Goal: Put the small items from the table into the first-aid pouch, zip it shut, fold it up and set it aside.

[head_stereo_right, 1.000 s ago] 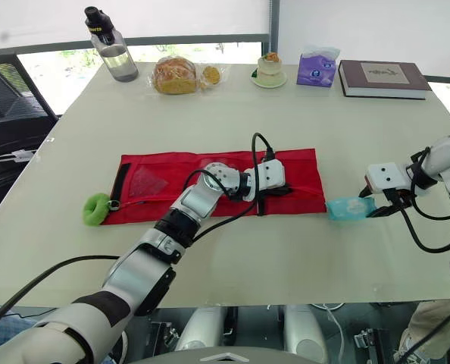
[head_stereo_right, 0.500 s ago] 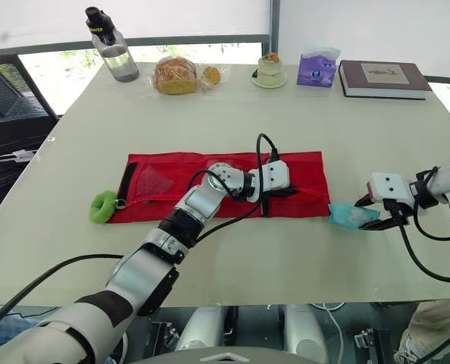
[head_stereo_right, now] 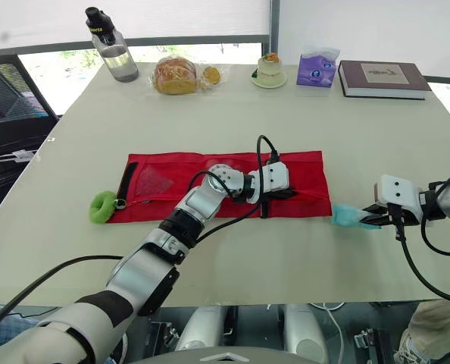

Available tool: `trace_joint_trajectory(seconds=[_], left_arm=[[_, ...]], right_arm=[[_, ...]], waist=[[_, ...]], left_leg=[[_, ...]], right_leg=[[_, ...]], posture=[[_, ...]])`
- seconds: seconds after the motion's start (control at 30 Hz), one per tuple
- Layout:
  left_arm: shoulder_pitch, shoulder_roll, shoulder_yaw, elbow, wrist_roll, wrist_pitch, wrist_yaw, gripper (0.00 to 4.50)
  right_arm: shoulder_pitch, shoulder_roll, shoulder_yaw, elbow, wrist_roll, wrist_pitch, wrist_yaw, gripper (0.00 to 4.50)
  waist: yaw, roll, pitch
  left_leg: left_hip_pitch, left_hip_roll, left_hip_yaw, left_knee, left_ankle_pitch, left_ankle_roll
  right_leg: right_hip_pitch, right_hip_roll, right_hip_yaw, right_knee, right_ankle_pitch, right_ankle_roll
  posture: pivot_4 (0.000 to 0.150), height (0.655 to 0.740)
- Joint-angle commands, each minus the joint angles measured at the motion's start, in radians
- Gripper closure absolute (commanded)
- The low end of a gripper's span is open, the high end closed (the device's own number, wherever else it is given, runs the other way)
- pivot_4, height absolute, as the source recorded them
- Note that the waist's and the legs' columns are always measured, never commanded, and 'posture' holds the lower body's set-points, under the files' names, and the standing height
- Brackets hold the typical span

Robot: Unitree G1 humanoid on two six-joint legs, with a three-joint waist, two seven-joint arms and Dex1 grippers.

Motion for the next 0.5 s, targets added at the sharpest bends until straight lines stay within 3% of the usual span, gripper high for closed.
trace_joint_trajectory(seconds=[0.03,0.2,0.33,0.5], left_arm=[[-0.029,-0.009,0.033,-0.003,-0.033,-0.005,0.004,4.5],[-0.042,-0.027,0.052,-0.005,-0.055,0.011,0.006,4.5],[-0.038,-0.04,0.052,-0.024,-0.069,0.023,0.004,4.5],[-0.006,-0.065,0.034,-0.092,-0.089,0.052,-0.015,4.5]], right_arm=[[0.034,-0.004,-0.124,-0.147,0.115,0.153,-0.053,4.46],[0.094,0.032,-0.219,-0.317,0.259,0.382,-0.141,4.46],[0.178,0.093,-0.193,-0.441,0.201,0.442,-0.3,4.46],[0.249,0.22,-0.185,-0.592,0.215,0.666,-0.543,4.46]], waist=[[-0.004,0.0,0.0],[-0.001,0.0,0.0],[0.004,0.0,0.0],[0.002,-0.002,-0.001]], left_leg=[[0.0,0.0,0.0,0.0,0.0,0.0],[0.0,0.0,-0.001,0.0,0.0,0.0],[-0.001,0.0,-0.002,0.0,0.0,0.0],[-0.002,0.0,-0.004,0.0,0.0,0.0]], right_leg=[[0.0,0.0,0.0,0.0,0.0,0.0],[0.0,0.0,-0.001,0.0,0.0,0.0],[0.0,0.0,-0.002,-0.001,0.0,0.0],[0.0,0.001,-0.001,0.0,0.0,0.0]], posture=[[0.15,0.74],[0.15,0.74],[0.15,0.74],[0.15,0.74]])
